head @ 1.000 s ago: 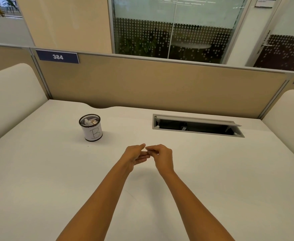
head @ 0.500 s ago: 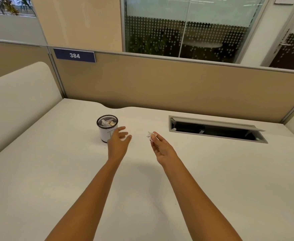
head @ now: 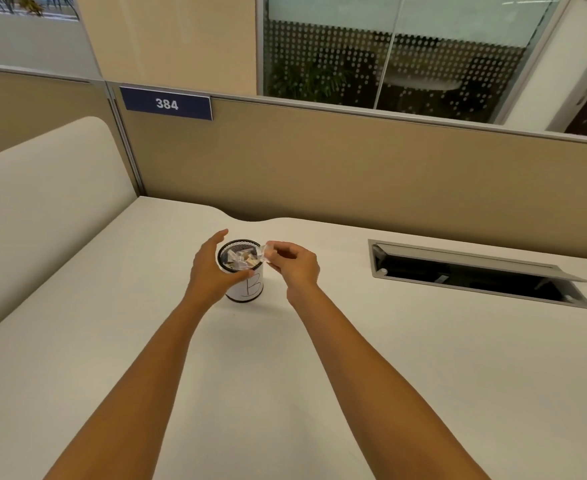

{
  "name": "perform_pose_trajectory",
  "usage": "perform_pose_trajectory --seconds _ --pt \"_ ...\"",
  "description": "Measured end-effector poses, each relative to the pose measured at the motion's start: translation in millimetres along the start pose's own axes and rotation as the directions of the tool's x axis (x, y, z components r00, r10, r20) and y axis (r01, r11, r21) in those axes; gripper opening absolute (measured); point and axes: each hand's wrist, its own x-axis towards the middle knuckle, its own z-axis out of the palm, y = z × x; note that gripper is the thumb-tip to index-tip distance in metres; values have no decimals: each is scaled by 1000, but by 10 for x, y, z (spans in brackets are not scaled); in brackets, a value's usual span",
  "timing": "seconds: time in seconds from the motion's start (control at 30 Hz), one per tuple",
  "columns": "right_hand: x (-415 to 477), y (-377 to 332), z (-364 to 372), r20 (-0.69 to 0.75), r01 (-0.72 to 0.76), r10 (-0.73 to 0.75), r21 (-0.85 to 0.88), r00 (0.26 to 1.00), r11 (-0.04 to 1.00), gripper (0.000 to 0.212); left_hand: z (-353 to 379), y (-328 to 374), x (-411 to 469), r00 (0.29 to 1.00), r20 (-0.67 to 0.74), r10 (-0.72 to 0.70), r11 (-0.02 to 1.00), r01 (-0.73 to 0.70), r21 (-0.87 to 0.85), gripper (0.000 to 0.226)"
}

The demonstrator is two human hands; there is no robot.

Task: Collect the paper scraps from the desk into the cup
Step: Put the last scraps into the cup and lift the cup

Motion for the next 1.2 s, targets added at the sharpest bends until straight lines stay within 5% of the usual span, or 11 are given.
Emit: perform_pose_trajectory --seconds 0.2,0.37,0.43,0.67,0.87,0.97,1.1,1.2 --pt "182 97 391 90 341 -364 -607 927 718 12 88 -168 108 995 96 19 995 -9 -103 98" --pt "310 207 482 358 491 -383 -802 851 340 17 146 -297 165 997 77 18 988 -6 -153 96" --pt "356 245 522 424 515 -332 -813 843 270 21 167 -341 182 997 69 21 987 -9 -160 93" --pt "244 325 532 543 592 -247 -777 803 215 27 194 -417 199 997 68 47 986 -35 -163 81" --pt "57 362 259 215 526 -508 -585 834 617 15 178 -375 198 995 91 29 982 -11 -187 95" --pt "-117 717 85 299 565 -502 -619 812 546 17 172 -383 189 996 83 20 987 -6 -162 96" --pt "-183 1084 7 529 596 -278 -735 802 324 34 152 -379 192 994 107 -5 991 19 -135 91" --pt "-189 1146 31 551 590 -213 -743 807 316 36 142 -369 188 994 105 -3 992 16 -123 89"
